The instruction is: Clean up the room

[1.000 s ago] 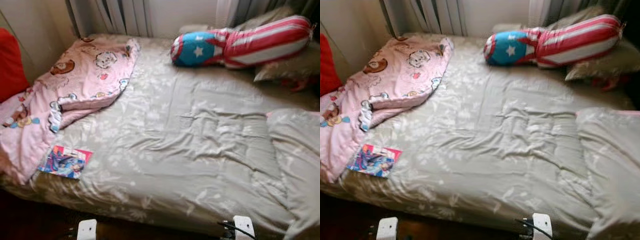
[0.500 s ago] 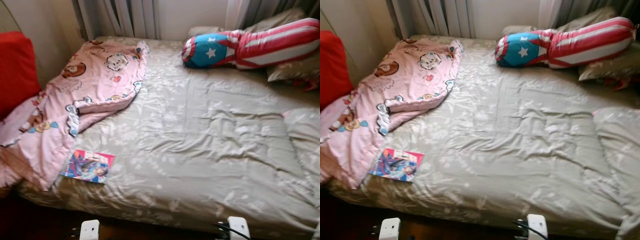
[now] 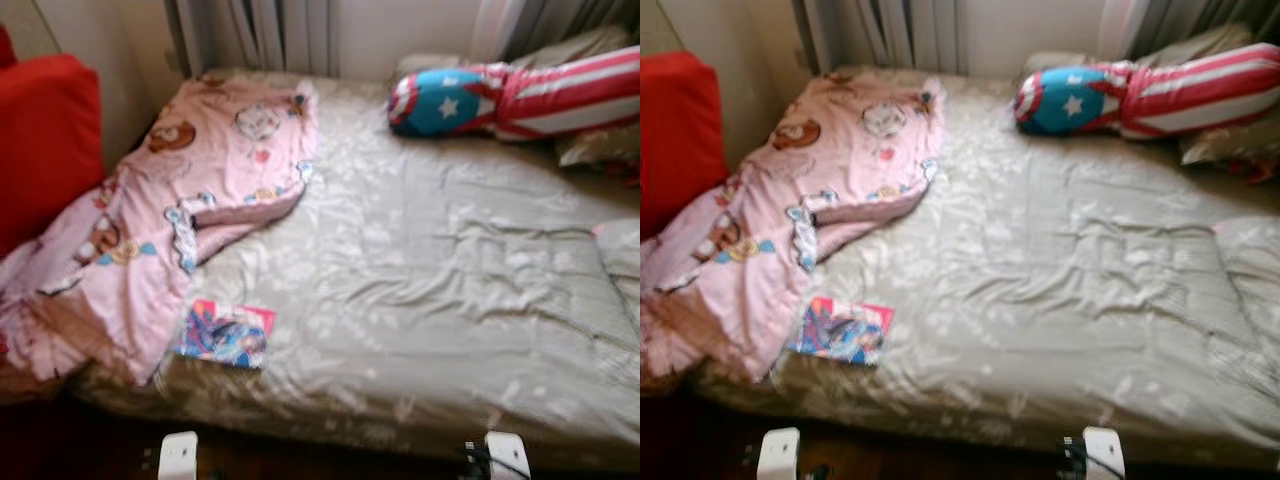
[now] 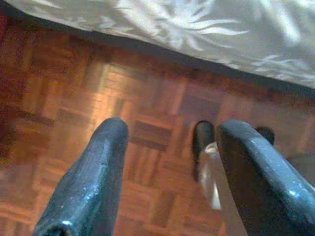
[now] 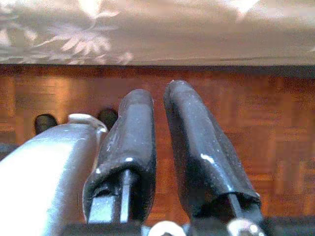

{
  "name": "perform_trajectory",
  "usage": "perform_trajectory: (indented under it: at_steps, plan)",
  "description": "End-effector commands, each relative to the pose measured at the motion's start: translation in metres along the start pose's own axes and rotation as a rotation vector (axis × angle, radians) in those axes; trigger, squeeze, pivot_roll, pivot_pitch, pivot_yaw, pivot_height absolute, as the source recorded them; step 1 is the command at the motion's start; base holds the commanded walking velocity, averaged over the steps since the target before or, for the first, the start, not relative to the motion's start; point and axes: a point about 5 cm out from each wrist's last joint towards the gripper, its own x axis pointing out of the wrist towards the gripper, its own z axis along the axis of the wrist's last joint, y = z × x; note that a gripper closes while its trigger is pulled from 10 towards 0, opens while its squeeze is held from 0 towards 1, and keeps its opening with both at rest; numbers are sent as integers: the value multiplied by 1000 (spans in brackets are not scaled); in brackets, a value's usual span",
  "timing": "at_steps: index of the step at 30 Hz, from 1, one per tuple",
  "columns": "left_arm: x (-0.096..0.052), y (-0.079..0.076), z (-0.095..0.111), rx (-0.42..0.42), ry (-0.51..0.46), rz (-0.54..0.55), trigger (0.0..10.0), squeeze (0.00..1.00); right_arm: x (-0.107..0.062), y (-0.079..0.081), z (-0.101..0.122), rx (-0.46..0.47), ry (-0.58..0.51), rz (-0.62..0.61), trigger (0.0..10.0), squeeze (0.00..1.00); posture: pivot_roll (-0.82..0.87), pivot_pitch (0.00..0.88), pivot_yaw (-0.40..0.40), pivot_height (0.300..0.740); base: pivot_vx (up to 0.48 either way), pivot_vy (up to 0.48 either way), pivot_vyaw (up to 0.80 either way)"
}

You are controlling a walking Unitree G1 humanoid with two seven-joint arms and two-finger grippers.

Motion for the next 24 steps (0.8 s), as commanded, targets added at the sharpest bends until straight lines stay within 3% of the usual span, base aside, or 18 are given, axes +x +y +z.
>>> perform_trajectory:
  at_steps: [1,5,6,7,11,24]
  plan:
    - [-2,3,-8,-7,30,10,10000,0,0,6,-7,1,28,4,10000,0,-98,147,-23,740,0,424,0]
    - [-2,2,-8,-9,30,12,10000,0,3,18,-4,-4,25,18,10000,0,-95,150,-25,740,0,426,0]
    - [-2,3,-9,-12,31,14,10000,0,4,26,-1,-12,20,26,10000,816,-95,150,-25,740,0,424,0]
    - [-2,3,-9,-13,31,15,10000,0,5,29,0,-12,18,30,10000,1000,-95,151,-26,740,0,424,0]
    - [-3,5,-9,-15,31,20,10000,0,7,41,2,-25,14,37,10000,1000,-94,152,-26,740,0,423,0]
    - [-3,7,-10,-20,32,24,10000,0,8,35,12,-28,-8,28,10000,1000,-94,152,-24,740,0,422,0]
